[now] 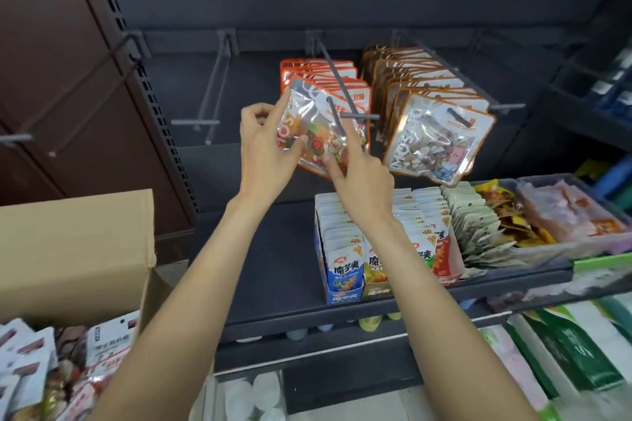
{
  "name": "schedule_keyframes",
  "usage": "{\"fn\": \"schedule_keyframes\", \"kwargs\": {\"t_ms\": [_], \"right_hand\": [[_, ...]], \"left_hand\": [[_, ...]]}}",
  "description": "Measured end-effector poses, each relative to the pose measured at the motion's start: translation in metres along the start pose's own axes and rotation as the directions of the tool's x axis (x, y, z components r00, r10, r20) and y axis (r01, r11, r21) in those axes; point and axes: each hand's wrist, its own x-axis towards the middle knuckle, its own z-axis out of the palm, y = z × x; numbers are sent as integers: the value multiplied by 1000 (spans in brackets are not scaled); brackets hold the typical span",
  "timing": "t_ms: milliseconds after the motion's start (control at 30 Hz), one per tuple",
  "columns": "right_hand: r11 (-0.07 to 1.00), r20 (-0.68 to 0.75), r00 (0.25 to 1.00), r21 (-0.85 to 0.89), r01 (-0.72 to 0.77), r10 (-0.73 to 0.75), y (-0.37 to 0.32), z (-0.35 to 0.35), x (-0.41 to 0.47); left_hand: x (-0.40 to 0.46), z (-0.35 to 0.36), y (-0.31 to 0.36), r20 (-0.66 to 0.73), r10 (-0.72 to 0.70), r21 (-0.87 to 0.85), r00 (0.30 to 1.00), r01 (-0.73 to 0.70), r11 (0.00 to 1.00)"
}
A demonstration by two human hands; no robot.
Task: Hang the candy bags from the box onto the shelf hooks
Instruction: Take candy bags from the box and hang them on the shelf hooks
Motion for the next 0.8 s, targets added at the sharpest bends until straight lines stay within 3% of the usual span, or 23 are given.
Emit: {"fn": "schedule_keyframes", "kwargs": {"t_ms": [233,533,667,800], "right_hand": [[988,31,999,-153,31,-26,1,-4,7],[994,-72,993,-55,94,-98,9,-14,-12],[974,-196,970,149,172,-142,10,-24,-29],[915,-224,962,334,227,-157,14,-29,-53]], "left_hand": [[8,13,-6,-20,-27,-16,999,27,1000],[-18,19,7,-193,-59,-31,979,53,998],[-33,13,24,-236,-81,-69,968,66,995],[-71,-8,44,-333,-75,-158,940,23,987]]}}
